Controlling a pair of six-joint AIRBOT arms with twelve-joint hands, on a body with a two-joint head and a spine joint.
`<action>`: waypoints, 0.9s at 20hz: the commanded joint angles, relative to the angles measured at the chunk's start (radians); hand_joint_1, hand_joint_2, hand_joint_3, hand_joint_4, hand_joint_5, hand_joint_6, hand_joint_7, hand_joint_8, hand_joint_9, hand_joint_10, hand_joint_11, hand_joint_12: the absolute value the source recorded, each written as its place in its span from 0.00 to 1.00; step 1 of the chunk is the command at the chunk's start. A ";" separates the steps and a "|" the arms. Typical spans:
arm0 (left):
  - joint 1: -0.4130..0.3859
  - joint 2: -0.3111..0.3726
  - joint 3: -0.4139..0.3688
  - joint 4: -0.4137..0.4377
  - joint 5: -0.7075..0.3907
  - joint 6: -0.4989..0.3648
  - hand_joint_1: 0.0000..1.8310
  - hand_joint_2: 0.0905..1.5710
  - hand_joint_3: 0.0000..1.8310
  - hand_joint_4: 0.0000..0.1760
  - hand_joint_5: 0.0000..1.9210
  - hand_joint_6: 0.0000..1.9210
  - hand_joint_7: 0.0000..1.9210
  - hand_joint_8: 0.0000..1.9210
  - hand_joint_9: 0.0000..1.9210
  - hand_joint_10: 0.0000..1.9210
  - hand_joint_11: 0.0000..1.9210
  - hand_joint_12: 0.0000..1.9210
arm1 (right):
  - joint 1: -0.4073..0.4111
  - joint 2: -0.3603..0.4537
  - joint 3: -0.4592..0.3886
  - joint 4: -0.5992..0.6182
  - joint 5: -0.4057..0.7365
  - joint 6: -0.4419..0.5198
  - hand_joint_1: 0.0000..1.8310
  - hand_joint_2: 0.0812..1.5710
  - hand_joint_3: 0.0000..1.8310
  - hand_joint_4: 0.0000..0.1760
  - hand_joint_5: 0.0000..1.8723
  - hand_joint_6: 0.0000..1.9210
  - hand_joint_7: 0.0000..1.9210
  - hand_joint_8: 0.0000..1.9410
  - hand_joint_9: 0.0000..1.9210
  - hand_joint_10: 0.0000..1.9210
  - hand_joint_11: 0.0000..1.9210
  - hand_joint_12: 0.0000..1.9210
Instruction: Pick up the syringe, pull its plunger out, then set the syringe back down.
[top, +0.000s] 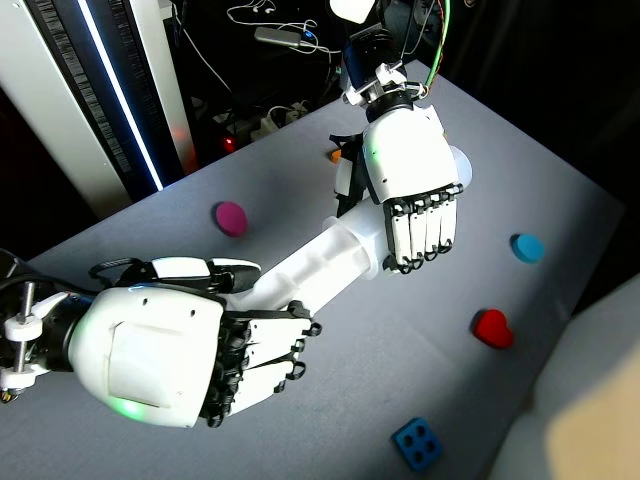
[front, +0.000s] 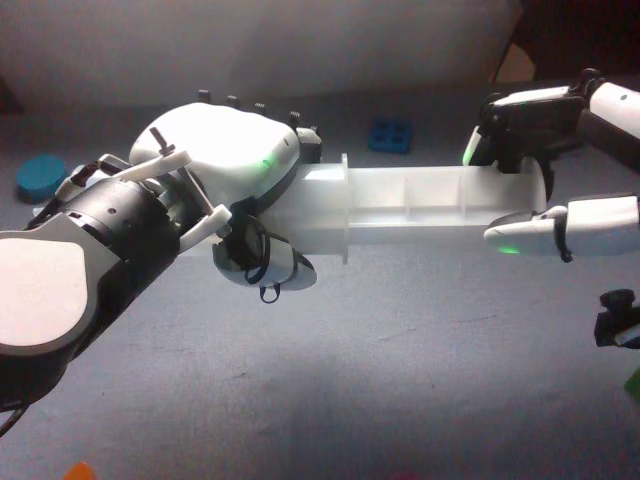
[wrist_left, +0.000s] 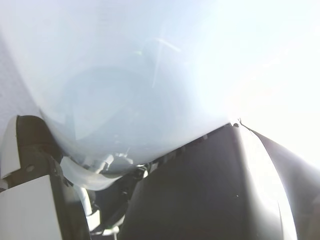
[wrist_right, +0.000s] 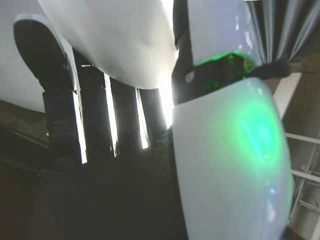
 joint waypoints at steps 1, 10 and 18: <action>0.001 0.019 0.008 0.044 0.096 0.034 0.81 0.75 0.00 0.00 0.40 0.59 0.37 0.68 0.36 0.78 0.37 0.88 | 0.000 0.030 0.019 0.092 0.143 -0.007 0.74 0.72 0.00 0.00 0.40 0.64 0.50 0.50 0.46 0.70 0.44 0.70; -0.001 0.020 0.009 0.044 0.092 0.034 0.81 0.75 0.00 0.00 0.39 0.59 0.37 0.68 0.37 0.77 0.38 0.88 | -0.014 0.036 0.019 0.092 0.154 -0.002 0.74 0.72 0.00 0.00 0.40 0.65 0.50 0.49 0.46 0.70 0.44 0.70; 0.003 0.020 0.010 0.044 0.092 0.034 0.81 0.75 0.00 0.00 0.38 0.60 0.37 0.69 0.36 0.78 0.38 0.88 | -0.013 0.039 0.021 0.090 0.159 0.000 0.74 0.72 0.00 0.00 0.39 0.65 0.49 0.51 0.46 0.70 0.44 0.71</action>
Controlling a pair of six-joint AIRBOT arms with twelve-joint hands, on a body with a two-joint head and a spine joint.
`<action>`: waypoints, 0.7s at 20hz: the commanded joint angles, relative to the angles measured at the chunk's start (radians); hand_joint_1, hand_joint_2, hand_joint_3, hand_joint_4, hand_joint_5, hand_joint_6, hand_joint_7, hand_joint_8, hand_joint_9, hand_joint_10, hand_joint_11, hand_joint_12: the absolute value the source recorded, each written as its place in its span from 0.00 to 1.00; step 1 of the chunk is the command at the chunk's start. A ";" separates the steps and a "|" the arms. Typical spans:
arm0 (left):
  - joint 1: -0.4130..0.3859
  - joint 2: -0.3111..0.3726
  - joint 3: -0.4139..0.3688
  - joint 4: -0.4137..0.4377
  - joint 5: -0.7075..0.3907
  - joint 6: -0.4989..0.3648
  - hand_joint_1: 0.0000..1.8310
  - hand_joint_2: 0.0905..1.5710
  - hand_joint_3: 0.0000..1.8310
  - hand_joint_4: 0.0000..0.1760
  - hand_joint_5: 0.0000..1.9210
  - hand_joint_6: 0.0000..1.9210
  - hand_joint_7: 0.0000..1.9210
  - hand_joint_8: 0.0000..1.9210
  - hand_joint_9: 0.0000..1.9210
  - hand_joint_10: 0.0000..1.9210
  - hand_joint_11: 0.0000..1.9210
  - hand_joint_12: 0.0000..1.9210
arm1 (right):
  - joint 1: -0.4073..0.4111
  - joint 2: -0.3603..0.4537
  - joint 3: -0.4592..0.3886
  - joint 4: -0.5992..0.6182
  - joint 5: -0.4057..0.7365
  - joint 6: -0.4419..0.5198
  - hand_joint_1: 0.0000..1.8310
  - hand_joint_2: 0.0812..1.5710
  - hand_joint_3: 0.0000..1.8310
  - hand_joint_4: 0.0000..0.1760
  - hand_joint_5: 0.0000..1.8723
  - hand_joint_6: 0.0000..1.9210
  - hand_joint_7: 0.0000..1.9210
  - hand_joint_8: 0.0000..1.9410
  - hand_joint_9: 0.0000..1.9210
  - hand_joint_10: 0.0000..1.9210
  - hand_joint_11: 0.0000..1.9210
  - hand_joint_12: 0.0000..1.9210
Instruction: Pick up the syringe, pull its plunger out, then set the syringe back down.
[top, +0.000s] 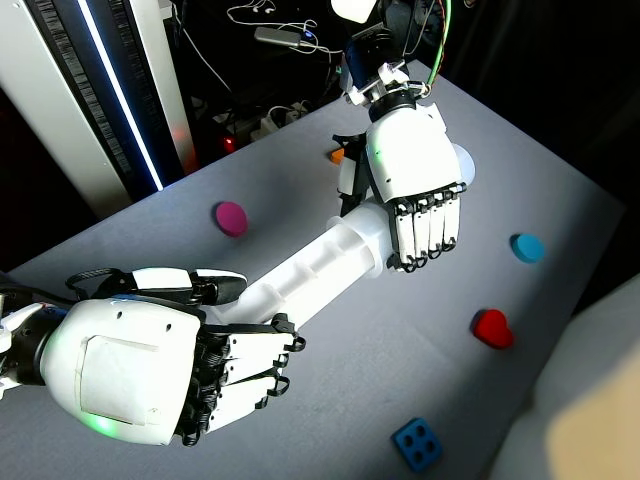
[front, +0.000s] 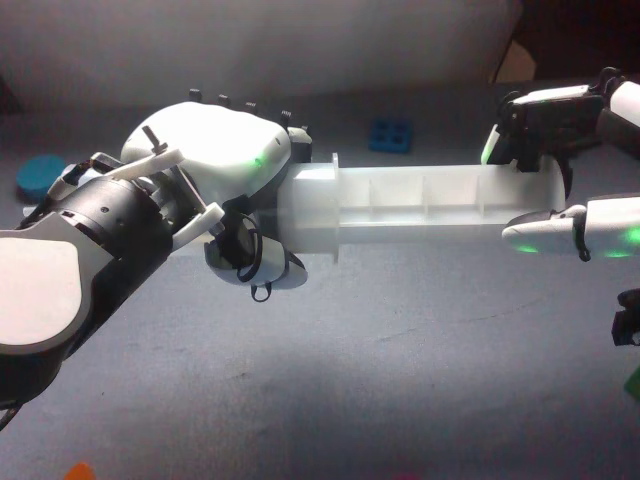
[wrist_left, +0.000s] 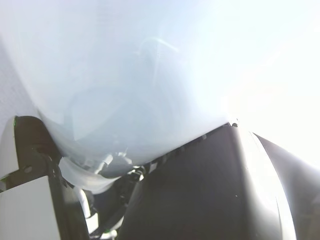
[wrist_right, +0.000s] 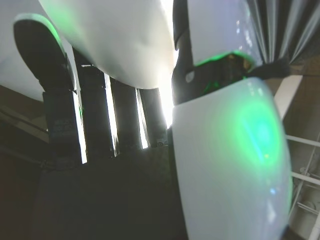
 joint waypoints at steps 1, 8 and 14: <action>0.000 0.014 0.008 0.043 0.083 0.030 0.81 0.75 0.00 0.00 0.39 0.60 0.37 0.69 0.36 0.78 0.38 0.88 | 0.007 0.019 0.019 0.094 0.144 -0.007 0.74 0.72 0.00 0.00 0.39 0.65 0.49 0.51 0.46 0.70 0.44 0.71; 0.004 0.014 0.006 0.043 0.082 0.030 0.81 0.75 0.00 0.00 0.38 0.60 0.37 0.69 0.36 0.78 0.38 0.88 | 0.004 0.016 0.019 0.074 0.150 -0.007 0.64 0.80 0.00 0.00 0.32 0.78 0.40 0.69 0.31 0.57 0.29 0.72; 0.009 0.014 0.006 0.043 0.082 0.030 0.81 0.75 0.00 0.00 0.39 0.60 0.37 0.69 0.37 0.77 0.37 0.88 | 0.006 0.015 0.019 0.059 0.151 -0.007 0.49 0.67 0.00 0.00 0.21 0.00 0.26 0.00 0.24 0.02 0.14 0.51</action>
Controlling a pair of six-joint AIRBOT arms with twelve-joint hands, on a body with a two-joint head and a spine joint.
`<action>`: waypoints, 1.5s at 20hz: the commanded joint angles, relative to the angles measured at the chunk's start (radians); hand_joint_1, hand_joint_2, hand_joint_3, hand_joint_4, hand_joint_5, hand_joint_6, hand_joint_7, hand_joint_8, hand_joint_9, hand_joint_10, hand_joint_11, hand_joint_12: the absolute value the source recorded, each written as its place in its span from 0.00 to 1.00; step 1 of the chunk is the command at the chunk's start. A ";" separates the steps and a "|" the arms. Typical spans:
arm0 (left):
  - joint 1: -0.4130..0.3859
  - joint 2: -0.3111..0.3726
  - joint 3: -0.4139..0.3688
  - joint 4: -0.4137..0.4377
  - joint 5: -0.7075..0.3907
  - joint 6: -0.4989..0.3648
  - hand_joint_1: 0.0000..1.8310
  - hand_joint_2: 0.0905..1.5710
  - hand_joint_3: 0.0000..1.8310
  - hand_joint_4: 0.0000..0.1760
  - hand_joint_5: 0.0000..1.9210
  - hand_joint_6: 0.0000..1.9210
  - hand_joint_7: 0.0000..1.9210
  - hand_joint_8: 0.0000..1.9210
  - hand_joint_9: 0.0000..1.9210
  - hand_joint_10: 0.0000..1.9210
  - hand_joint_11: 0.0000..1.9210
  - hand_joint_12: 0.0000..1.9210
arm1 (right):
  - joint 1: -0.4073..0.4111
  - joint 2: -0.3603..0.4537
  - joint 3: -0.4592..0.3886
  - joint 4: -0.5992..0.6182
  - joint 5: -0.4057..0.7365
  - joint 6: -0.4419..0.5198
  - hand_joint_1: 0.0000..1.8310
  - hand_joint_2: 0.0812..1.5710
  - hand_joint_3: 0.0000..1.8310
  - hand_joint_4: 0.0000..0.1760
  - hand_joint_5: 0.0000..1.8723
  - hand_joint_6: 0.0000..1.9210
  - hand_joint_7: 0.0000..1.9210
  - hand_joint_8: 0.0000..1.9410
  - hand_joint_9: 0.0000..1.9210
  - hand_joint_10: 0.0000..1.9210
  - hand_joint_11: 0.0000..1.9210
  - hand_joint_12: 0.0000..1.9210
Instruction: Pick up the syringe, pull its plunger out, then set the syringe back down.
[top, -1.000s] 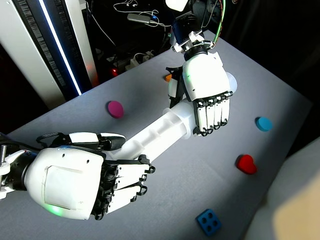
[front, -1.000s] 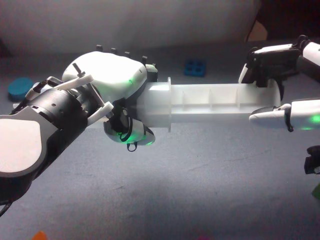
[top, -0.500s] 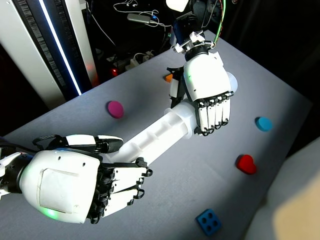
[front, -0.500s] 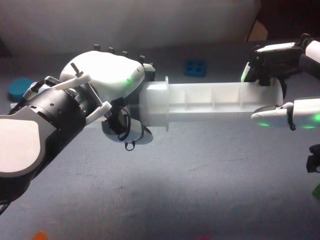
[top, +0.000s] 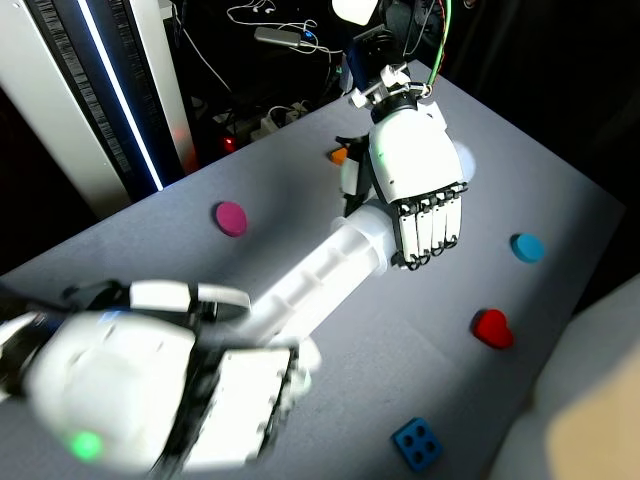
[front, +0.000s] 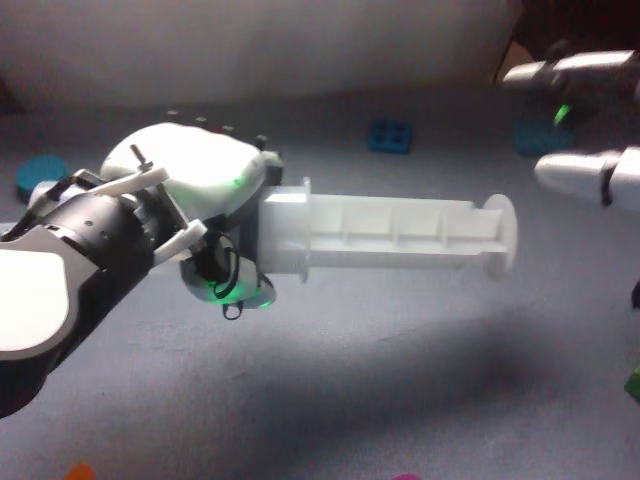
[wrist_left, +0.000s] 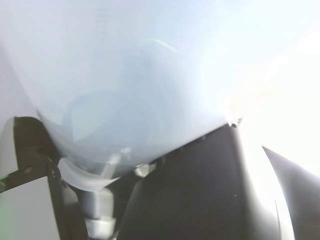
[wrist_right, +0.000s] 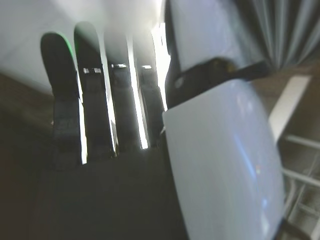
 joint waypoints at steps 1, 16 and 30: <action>-0.016 0.003 0.002 0.089 0.070 -0.006 0.81 0.75 0.00 0.00 0.39 0.60 0.36 0.70 0.37 0.77 0.37 0.88 | 0.005 -0.003 -0.004 -0.017 0.126 0.007 0.45 0.65 0.00 0.00 0.15 0.00 0.19 0.00 0.20 0.00 0.09 0.49; 0.048 -0.004 0.076 0.154 0.012 -0.290 0.81 0.76 0.00 0.00 0.40 0.60 0.34 0.71 0.35 0.78 0.36 0.89 | 0.211 0.168 -0.265 -0.038 -0.227 -0.297 0.00 0.47 0.00 0.18 0.00 0.00 0.00 0.00 0.00 0.00 0.00 0.24; 0.131 -0.056 0.208 0.405 -0.137 -0.479 0.81 0.75 0.00 0.00 0.39 0.60 0.36 0.70 0.36 0.78 0.37 0.89 | 0.311 0.183 -0.512 0.518 -0.141 -1.186 0.03 0.50 0.00 0.13 0.00 0.00 0.00 0.00 0.00 0.00 0.00 0.27</action>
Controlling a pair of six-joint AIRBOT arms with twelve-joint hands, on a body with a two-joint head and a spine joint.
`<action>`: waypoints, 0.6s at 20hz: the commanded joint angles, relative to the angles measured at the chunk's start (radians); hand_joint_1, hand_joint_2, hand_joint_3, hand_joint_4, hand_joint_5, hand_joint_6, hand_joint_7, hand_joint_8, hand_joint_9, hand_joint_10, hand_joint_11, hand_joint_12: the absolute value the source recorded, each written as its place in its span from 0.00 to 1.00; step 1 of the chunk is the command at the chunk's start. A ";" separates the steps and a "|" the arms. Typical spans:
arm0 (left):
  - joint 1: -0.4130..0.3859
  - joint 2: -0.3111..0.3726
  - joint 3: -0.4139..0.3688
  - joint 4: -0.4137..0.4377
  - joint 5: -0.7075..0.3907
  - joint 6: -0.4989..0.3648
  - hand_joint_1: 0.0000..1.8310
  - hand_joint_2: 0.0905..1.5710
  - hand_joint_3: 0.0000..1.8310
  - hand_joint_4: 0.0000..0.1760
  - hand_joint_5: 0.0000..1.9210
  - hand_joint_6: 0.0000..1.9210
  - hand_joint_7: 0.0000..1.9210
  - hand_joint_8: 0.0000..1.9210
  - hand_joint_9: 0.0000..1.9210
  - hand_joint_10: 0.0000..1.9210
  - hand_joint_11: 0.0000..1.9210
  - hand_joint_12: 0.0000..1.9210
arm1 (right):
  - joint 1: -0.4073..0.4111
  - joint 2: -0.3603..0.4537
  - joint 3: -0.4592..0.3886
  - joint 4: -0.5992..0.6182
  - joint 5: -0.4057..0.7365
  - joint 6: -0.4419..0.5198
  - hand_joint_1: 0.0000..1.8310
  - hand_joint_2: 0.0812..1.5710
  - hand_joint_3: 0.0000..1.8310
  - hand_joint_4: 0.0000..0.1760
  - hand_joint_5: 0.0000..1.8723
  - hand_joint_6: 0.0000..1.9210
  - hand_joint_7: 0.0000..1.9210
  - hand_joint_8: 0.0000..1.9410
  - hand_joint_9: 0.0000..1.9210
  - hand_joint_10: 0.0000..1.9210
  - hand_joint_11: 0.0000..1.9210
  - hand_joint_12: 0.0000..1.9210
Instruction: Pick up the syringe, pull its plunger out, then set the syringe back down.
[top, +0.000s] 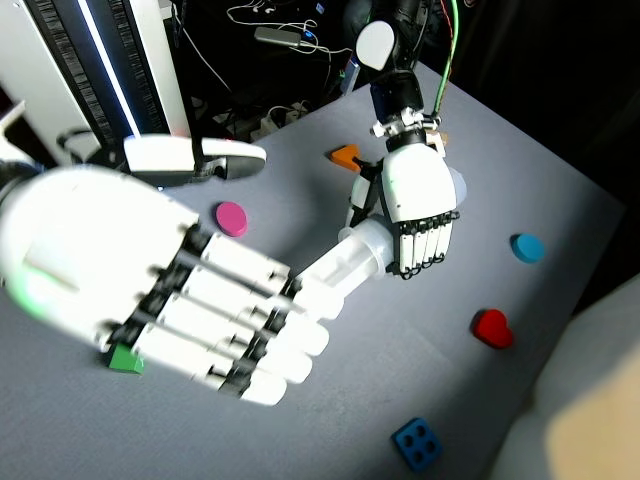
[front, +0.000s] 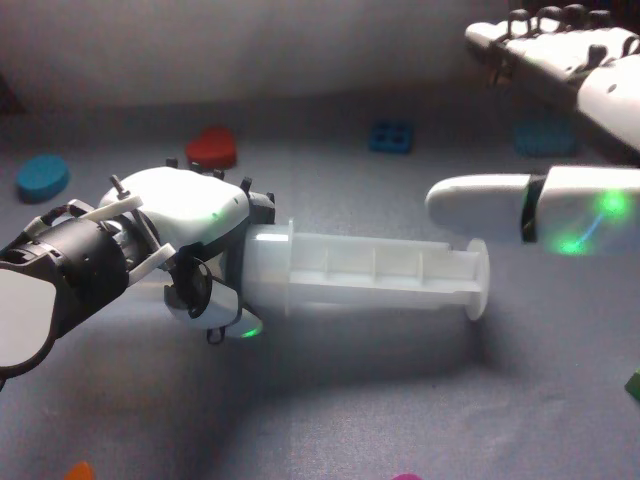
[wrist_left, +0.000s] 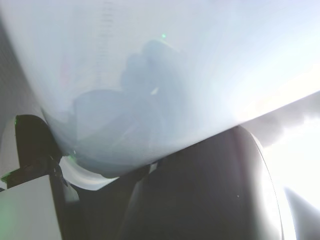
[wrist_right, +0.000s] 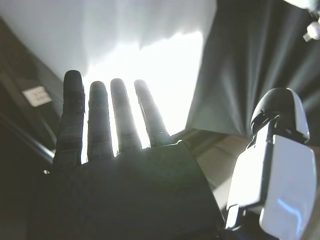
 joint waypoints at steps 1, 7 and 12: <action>-0.012 -0.007 0.008 0.044 0.068 -0.007 0.81 0.75 0.00 0.00 0.39 0.60 0.36 0.70 0.36 0.78 0.37 0.89 | 0.018 -0.004 -0.009 -0.045 0.080 -0.004 0.03 0.50 0.00 0.13 0.00 0.00 0.00 0.00 0.00 0.00 0.00 0.27; -0.014 -0.047 0.068 0.094 -0.028 -0.051 0.81 0.75 0.00 0.00 0.38 0.60 0.38 0.70 0.35 0.78 0.37 0.89 | 0.029 -0.026 -0.034 -0.045 0.087 -0.037 0.03 0.50 0.00 0.13 0.00 0.00 0.00 0.00 0.00 0.00 0.00 0.27; -0.016 -0.050 0.083 0.171 -0.061 -0.063 0.81 0.75 0.00 0.00 0.38 0.60 0.37 0.70 0.35 0.78 0.37 0.89 | 0.024 -0.025 -0.066 -0.005 0.111 -0.080 0.03 0.50 0.00 0.13 0.00 0.00 0.00 0.00 0.00 0.00 0.00 0.27</action>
